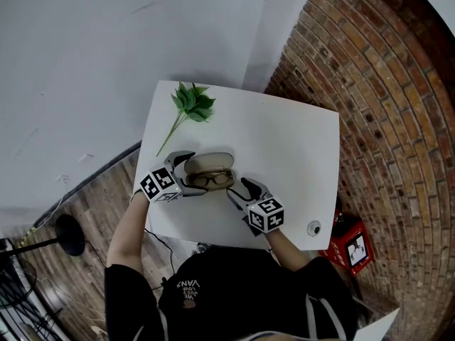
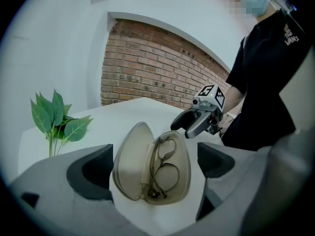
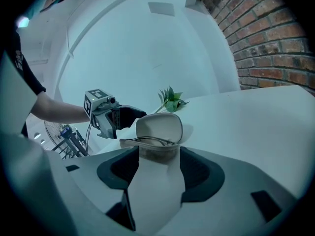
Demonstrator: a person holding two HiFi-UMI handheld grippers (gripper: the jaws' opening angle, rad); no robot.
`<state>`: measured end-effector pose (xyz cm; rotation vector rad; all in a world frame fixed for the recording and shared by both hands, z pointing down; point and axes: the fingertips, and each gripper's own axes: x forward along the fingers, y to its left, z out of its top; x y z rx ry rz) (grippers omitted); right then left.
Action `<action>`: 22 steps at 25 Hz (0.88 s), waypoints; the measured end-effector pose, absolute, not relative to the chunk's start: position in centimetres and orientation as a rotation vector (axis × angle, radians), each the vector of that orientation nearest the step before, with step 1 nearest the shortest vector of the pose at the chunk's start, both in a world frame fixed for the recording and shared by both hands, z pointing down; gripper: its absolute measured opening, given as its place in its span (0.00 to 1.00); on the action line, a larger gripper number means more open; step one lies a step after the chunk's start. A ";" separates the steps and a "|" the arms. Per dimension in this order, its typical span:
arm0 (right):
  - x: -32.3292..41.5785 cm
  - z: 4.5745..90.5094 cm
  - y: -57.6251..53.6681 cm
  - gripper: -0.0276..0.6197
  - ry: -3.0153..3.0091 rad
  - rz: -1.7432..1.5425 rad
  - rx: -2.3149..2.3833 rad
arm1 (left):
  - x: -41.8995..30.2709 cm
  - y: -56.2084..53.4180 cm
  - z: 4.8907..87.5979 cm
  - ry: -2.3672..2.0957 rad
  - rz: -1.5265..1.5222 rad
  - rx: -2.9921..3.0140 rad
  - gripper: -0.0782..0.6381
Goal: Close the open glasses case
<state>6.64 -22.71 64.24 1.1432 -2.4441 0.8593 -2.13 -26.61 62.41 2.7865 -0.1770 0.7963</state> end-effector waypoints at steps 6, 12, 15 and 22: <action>7.3 63.2 -22.1 0.44 -2.454 0.858 1.196 | -2.2 -24.7 61.3 -0.170 0.813 2.843 0.85; 7.8 61.7 -21.6 0.44 -2.481 0.845 1.249 | -2.1 -22.0 60.3 -0.173 0.829 2.896 0.85; 7.7 61.1 -21.3 0.43 -2.497 0.828 1.252 | -2.0 -20.5 60.3 -0.175 0.840 2.924 0.85; 6.9 60.2 -21.1 0.41 -2.537 0.798 1.230 | -1.8 -17.7 61.0 -0.187 0.870 2.927 0.85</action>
